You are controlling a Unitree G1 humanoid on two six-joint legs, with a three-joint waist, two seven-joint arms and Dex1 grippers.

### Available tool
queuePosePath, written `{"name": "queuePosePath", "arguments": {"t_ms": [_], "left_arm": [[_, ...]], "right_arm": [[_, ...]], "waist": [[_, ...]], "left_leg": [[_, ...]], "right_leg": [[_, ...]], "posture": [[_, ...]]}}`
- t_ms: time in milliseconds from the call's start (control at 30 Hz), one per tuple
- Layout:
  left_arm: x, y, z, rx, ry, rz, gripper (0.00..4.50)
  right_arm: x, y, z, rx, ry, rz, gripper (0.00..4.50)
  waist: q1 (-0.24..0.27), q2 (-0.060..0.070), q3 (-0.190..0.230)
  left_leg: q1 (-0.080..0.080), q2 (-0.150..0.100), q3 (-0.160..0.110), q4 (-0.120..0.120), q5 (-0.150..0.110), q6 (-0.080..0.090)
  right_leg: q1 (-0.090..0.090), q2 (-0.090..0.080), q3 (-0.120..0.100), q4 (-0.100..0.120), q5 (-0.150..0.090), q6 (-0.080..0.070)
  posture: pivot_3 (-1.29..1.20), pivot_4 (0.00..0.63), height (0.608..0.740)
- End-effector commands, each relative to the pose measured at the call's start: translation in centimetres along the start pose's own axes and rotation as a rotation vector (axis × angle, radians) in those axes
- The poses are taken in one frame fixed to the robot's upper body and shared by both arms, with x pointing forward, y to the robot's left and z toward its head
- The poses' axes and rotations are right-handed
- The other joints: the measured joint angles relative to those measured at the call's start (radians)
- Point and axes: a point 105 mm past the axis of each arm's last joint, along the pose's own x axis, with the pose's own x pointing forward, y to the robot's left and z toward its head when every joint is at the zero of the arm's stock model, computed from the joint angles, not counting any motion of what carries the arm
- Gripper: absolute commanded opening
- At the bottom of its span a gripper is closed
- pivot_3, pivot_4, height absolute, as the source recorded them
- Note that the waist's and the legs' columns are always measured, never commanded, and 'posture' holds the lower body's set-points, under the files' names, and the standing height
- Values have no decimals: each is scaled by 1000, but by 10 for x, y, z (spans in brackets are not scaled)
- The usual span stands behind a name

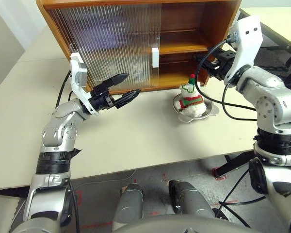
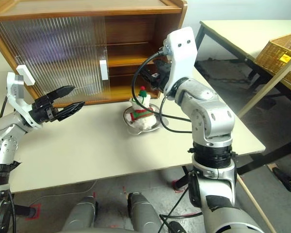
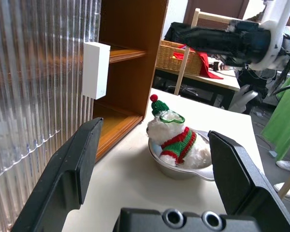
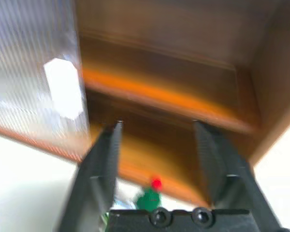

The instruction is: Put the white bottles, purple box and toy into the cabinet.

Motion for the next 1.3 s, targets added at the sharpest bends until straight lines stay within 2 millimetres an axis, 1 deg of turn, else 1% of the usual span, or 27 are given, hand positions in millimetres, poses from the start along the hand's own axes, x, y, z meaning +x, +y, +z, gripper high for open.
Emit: {"name": "queuePosePath", "arguments": {"t_ms": [33,67,167,267,433,533,633,900,1167,1300], "left_arm": [[0,0,-3,1,6,-8,4500],[0,0,-3,0,7,-7,4500],[-1,-1,-4,-1,7,-6,4500],[-1,-1,-4,0,4,-4,4500],[-3,-2,-4,1,5,1,4500],[-3,-2,-4,2,3,2,4500],[-4,-3,-4,6,10,-2,4500],[-7,-4,-4,19,21,-4,4500],[-7,-5,-6,26,33,-16,4500],[-7,-4,-6,29,35,-18,4500]], "right_arm": [[-10,2,-15,4,179,-3,4350],[-13,4,-19,9,223,12,4470],[-21,7,-27,1,322,25,4470],[-28,13,-34,38,397,64,4470],[-31,25,-50,110,438,128,4470],[-29,33,-55,172,432,153,4470],[-27,38,-59,200,435,156,4470],[-34,35,-77,211,489,105,4470],[-41,25,-83,163,523,39,4470],[-41,23,-88,174,540,21,4470]], "waist": [[-1,0,0],[-1,0,0],[-1,0,0],[-1,0,0],[-1,0,0],[-1,0,0],[0,0,0],[4,0,0],[4,0,0],[4,0,0]], "left_leg": [[0,0,0,0,0,0],[0,0,0,0,0,0],[-1,0,0,-2,0,-1],[-1,0,0,-3,-1,-1],[-3,0,0,-3,-2,-3],[-4,0,0,-3,-2,-3],[-6,0,0,-3,-2,-3],[-7,0,0,-3,-2,-3],[-11,0,0,-3,-2,-4],[-12,0,0,-4,-2,-4]], "right_leg": [[0,0,0,0,0,0],[0,0,0,-1,0,0],[-1,0,0,-3,0,1],[-1,0,0,-4,-1,1],[-3,1,1,-5,-2,2],[-3,1,1,-5,-2,2],[-6,1,1,-4,-2,2],[-6,0,1,-5,-2,2],[-9,0,1,-5,-2,2],[-10,0,1,-5,-2,2]], "posture": [[41,102,740],[41,102,740],[46,102,740],[46,102,740],[51,105,740],[62,111,740],[66,113,740],[70,116,740],[59,117,740],[59,117,740]]}}
